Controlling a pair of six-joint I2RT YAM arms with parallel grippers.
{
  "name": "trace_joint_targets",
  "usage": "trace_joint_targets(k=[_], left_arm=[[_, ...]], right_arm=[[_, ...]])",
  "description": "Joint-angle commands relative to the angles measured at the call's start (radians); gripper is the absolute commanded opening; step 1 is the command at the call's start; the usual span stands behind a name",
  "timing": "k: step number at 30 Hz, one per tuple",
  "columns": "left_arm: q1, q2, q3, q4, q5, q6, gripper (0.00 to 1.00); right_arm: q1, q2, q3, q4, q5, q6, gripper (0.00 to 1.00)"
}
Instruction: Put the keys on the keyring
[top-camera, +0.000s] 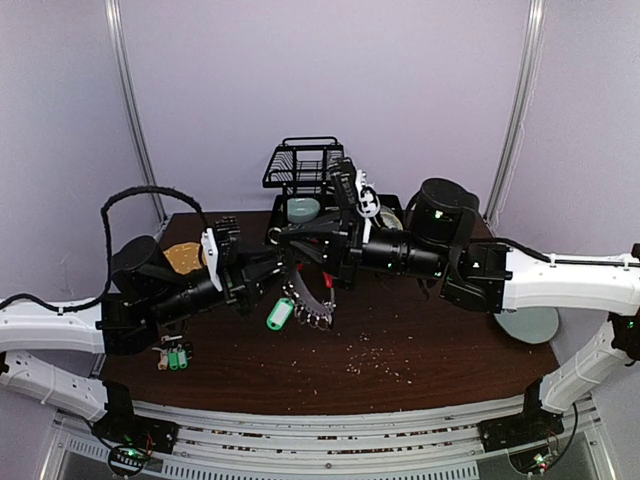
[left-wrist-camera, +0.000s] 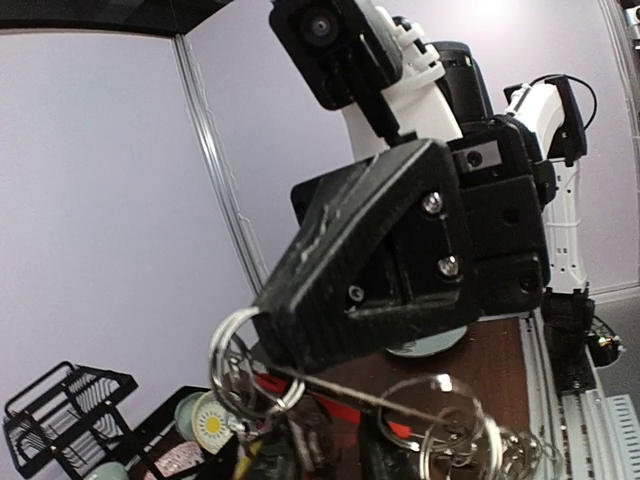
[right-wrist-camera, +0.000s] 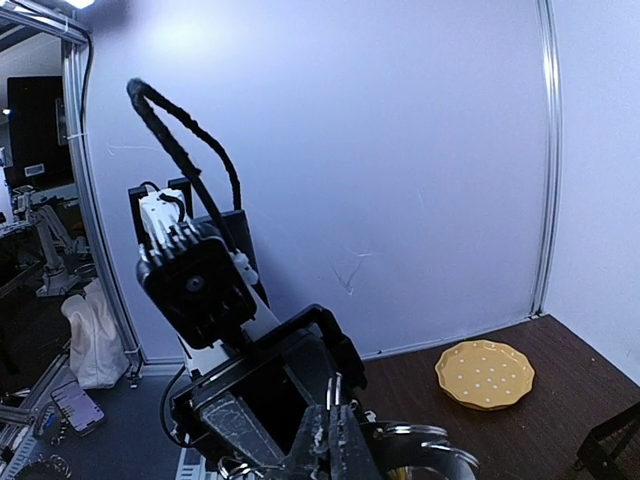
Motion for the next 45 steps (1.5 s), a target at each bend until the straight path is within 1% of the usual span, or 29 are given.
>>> trace_joint_targets(k=[1, 2, 3, 5, 8, 11, 13, 15, 17, 19, 20, 21, 23, 25, 27, 30, 31, 33, 34, 35, 37, 38, 45], left_arm=[[-0.013, -0.062, -0.029, -0.012, 0.065, 0.009, 0.29], [-0.013, -0.080, -0.038, -0.030, 0.063, 0.013, 0.34], [-0.013, -0.100, -0.045, -0.048, 0.052, 0.016, 0.42], [-0.013, -0.140, -0.054, -0.101, 0.044, 0.027, 0.51], [-0.011, -0.205, -0.052, -0.160, 0.024, 0.039, 0.59], [-0.008, -0.261, -0.049, -0.182, 0.038, 0.059, 0.66], [-0.003, -0.268, -0.033, -0.188, 0.074, 0.064, 0.67], [0.006, -0.241, -0.006, -0.183, 0.077, 0.038, 0.62], [0.022, -0.200, 0.033, -0.199, 0.073, 0.010, 0.46], [0.058, -0.153, 0.094, -0.236, 0.072, -0.035, 0.26], [0.080, -0.136, 0.114, -0.256, 0.090, -0.064, 0.18], [0.101, -0.104, 0.161, -0.301, 0.123, -0.082, 0.14], [0.115, -0.068, 0.203, -0.344, 0.188, -0.080, 0.12], [0.115, -0.062, 0.187, -0.310, 0.226, -0.082, 0.15], [0.115, -0.061, 0.169, -0.278, 0.222, -0.087, 0.16], [0.115, -0.048, 0.178, -0.274, 0.221, -0.082, 0.12], [0.115, -0.048, 0.178, -0.268, 0.226, -0.080, 0.13], [0.115, -0.049, 0.172, -0.250, 0.240, -0.077, 0.19], [0.115, -0.052, 0.167, -0.242, 0.251, -0.076, 0.20], [0.115, -0.054, 0.163, -0.233, 0.263, -0.074, 0.16], [0.115, -0.061, 0.151, -0.212, 0.287, -0.068, 0.02], [0.115, -0.066, 0.142, -0.201, 0.289, -0.068, 0.00], [0.115, -0.116, 0.087, -0.158, 0.297, -0.044, 0.00]], right_arm=[[-0.011, -0.024, -0.015, 0.109, 0.017, 0.003, 0.00], [-0.016, -0.030, -0.020, 0.102, 0.009, -0.001, 0.00], [-0.019, -0.035, -0.024, 0.097, -0.003, -0.007, 0.00], [-0.022, -0.044, -0.035, 0.094, -0.023, -0.015, 0.00], [-0.026, -0.048, -0.036, 0.084, -0.043, -0.022, 0.00], [-0.025, -0.046, -0.038, 0.083, -0.058, -0.023, 0.00], [-0.025, -0.043, -0.035, 0.081, -0.062, -0.023, 0.00], [-0.026, -0.043, -0.035, 0.082, -0.063, -0.024, 0.00], [-0.025, -0.043, -0.036, 0.084, -0.063, -0.024, 0.00], [-0.026, -0.042, -0.035, 0.083, -0.067, -0.023, 0.00], [-0.025, -0.042, -0.034, 0.081, -0.067, -0.022, 0.00], [-0.026, -0.043, -0.031, 0.078, -0.066, -0.023, 0.00], [-0.026, -0.044, -0.030, 0.073, -0.064, -0.024, 0.00], [-0.025, -0.046, -0.032, 0.073, -0.063, -0.026, 0.00], [-0.025, -0.043, -0.033, 0.078, -0.065, -0.024, 0.00], [-0.026, -0.038, -0.029, 0.078, -0.071, -0.025, 0.00], [-0.025, -0.038, -0.029, 0.077, -0.074, -0.028, 0.00], [-0.025, -0.038, -0.028, 0.072, -0.077, -0.032, 0.00], [-0.025, -0.038, -0.027, 0.070, -0.080, -0.036, 0.00], [-0.025, -0.038, -0.026, 0.069, -0.082, -0.039, 0.00], [-0.025, -0.039, -0.025, 0.069, -0.086, -0.042, 0.00], [-0.025, -0.038, -0.023, 0.069, -0.089, -0.044, 0.00], [-0.030, -0.048, -0.024, 0.011, -0.087, -0.072, 0.00]])
